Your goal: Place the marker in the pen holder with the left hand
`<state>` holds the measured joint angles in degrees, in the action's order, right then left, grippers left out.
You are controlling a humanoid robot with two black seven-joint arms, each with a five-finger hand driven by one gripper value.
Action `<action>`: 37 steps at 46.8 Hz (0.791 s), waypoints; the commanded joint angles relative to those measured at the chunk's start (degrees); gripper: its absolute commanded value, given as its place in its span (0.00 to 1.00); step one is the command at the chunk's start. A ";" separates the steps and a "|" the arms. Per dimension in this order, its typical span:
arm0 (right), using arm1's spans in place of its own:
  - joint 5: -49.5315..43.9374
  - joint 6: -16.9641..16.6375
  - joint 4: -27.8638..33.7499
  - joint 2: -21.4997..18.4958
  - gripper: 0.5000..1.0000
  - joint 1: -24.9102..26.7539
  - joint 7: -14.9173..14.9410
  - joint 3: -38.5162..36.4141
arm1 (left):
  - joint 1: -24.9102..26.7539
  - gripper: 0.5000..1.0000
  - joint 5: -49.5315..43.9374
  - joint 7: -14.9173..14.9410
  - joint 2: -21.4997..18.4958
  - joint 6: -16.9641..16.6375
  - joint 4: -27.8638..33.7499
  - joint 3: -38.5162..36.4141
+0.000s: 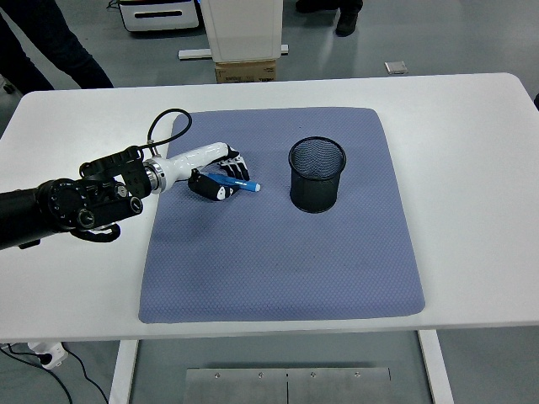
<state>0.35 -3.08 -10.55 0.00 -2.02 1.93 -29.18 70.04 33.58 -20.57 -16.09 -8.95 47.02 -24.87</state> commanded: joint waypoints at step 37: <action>0.00 0.00 0.00 0.00 1.00 0.00 0.00 0.00 | 0.18 0.23 4.82 -0.87 -0.09 0.25 0.01 -0.18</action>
<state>0.35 -3.08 -10.55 0.00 -2.02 1.93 -29.18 70.21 37.21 -21.34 -16.17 -8.70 47.02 -25.06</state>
